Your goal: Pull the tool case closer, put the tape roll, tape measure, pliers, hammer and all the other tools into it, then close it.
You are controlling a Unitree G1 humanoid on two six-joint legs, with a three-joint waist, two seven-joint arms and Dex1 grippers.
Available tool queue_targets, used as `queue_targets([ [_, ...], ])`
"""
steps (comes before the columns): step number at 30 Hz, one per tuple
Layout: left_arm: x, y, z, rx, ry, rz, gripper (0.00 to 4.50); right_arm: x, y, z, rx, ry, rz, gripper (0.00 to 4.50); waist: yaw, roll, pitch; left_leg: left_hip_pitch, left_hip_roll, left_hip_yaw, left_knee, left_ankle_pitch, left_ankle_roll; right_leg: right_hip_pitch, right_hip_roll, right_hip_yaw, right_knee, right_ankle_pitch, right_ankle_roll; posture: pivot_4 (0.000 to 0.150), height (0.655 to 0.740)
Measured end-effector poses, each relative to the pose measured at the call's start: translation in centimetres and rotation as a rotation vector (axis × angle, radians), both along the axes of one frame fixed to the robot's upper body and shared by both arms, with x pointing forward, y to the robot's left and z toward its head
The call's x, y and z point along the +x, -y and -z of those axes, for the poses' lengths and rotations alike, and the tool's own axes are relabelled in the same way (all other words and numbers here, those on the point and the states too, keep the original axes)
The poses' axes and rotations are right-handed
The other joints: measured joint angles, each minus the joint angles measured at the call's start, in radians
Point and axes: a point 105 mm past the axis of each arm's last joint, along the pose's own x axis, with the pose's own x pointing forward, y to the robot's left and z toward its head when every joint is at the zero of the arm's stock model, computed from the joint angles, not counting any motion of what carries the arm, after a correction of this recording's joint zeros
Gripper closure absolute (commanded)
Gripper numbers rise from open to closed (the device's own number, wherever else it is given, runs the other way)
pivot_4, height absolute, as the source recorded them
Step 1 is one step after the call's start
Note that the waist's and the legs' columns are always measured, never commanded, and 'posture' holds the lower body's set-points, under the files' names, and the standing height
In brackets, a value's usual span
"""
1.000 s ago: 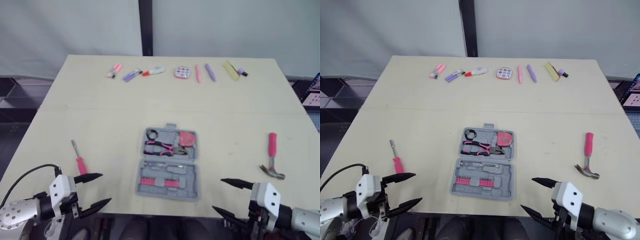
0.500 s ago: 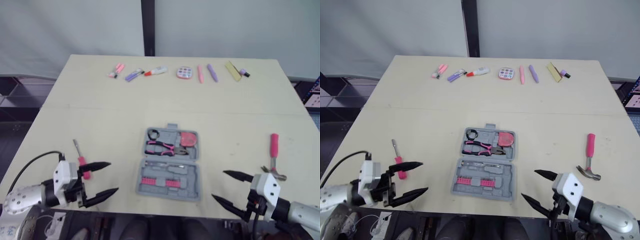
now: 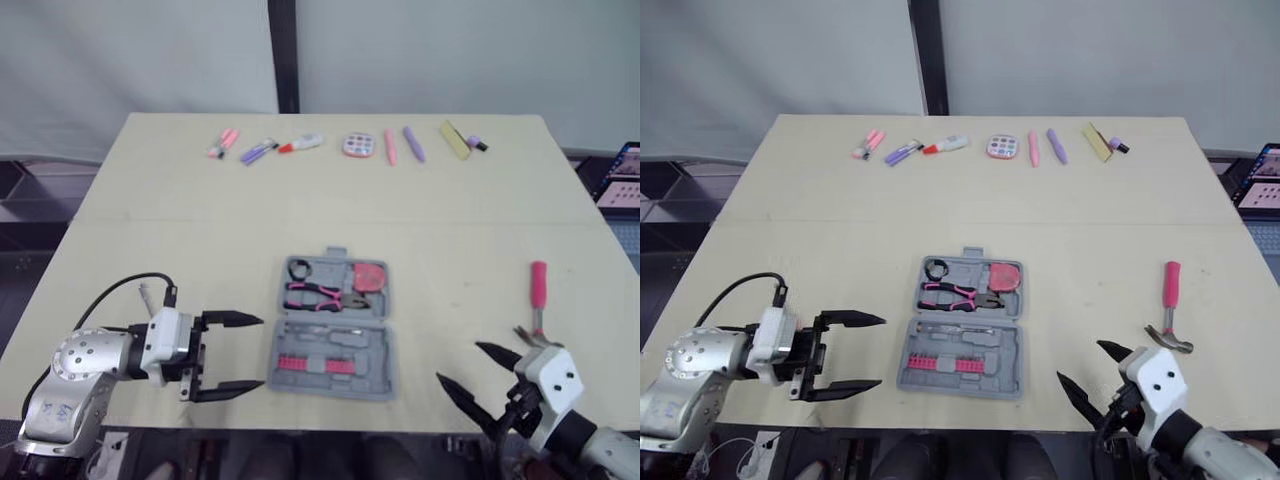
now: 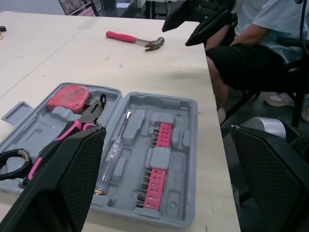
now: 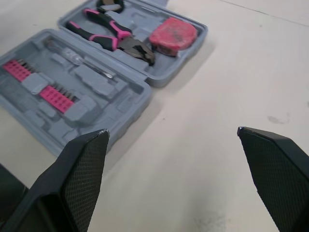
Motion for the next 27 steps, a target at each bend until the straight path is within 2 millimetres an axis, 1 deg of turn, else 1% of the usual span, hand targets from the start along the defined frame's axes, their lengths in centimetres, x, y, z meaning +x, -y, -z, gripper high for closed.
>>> queue_targets([
  [2, 0.2, 0.2, 0.0, -0.005, -0.011, 0.001, 0.08, 0.6, 1.2, -0.6, -0.010, 0.022, 0.082, 0.00, -0.001, 0.000, 0.000, 0.000, 0.000, 0.000, 0.001, 0.000, 0.000, 0.000, 0.000, 0.000, 0.000, 0.000, 0.000, 0.150, 0.7336],
  [5, 0.8, 0.3, 0.0, -0.011, -0.022, -0.002, 0.08, 1.9, 3.4, -2.2, -0.032, 0.072, 0.208, 0.00, -0.002, 0.000, 0.000, 0.000, 0.000, 0.000, 0.001, 0.000, 0.000, 0.000, 0.000, 0.000, 0.001, 0.000, 0.000, 0.150, 0.7336],
  [7, 1.1, 0.4, 0.0, -0.011, -0.028, -0.004, 0.08, 2.8, 4.4, -2.9, -0.032, 0.077, 0.269, 0.00, -0.002, 0.000, 0.000, 0.000, 0.000, 0.000, 0.001, 0.000, 0.000, -0.001, 0.000, 0.000, 0.001, 0.000, 0.000, 0.150, 0.7336],
  [13, 1.4, 1.1, 0.1, -0.013, -0.033, 0.004, 0.08, 5.4, 7.7, -3.1, -0.050, -0.029, 0.425, 0.00, -0.001, 0.000, 0.000, -0.001, 0.000, 0.001, 0.001, 0.000, 0.000, -0.001, 0.000, 0.001, 0.002, 0.000, 0.000, 0.150, 0.7336],
  [15, 1.5, 1.2, 0.2, -0.010, -0.035, -0.003, 0.08, 6.5, 8.8, -3.0, -0.044, -0.093, 0.473, 0.00, -0.003, 0.000, 0.000, -0.001, 0.000, 0.001, 0.001, 0.000, 0.000, -0.001, 0.000, 0.001, 0.002, 0.000, 0.000, 0.150, 0.7336],
  [18, 1.7, 1.4, 0.0, -0.010, -0.034, -0.014, 0.08, 7.5, 10.2, -3.0, -0.038, -0.191, 0.530, 0.00, -0.002, 0.001, 0.000, -0.001, 0.000, 0.001, 0.001, 0.000, 0.001, -0.001, 0.000, 0.001, 0.002, 0.000, 0.000, 0.150, 0.7336],
  [20, 1.8, 1.4, 0.0, -0.012, -0.033, -0.022, 0.08, 7.9, 10.9, -2.9, -0.017, -0.248, 0.565, 0.00, -0.001, 0.001, 0.000, -0.001, 0.000, 0.001, 0.001, 0.000, 0.001, -0.001, 0.000, 0.001, 0.002, 0.000, 0.000, 0.150, 0.7336],
  [24, 1.7, 1.8, -0.2, -0.012, -0.031, -0.023, 0.08, 8.8, 11.3, -2.5, 0.063, -0.347, 0.609, 0.00, -0.002, 0.001, 0.000, -0.002, -0.001, 0.001, 0.002, 0.000, 0.001, -0.001, 0.000, 0.001, 0.002, 0.000, 0.000, 0.150, 0.7336],
  [27, 1.6, 1.9, -0.2, -0.012, -0.034, -0.030, 0.08, 9.4, 11.7, -2.5, 0.095, -0.384, 0.639, 0.00, -0.001, 0.001, -0.001, -0.002, -0.001, 0.001, 0.002, 0.000, 0.001, -0.001, 0.000, 0.001, 0.003, 0.000, 0.000, 0.150, 0.7336],
])
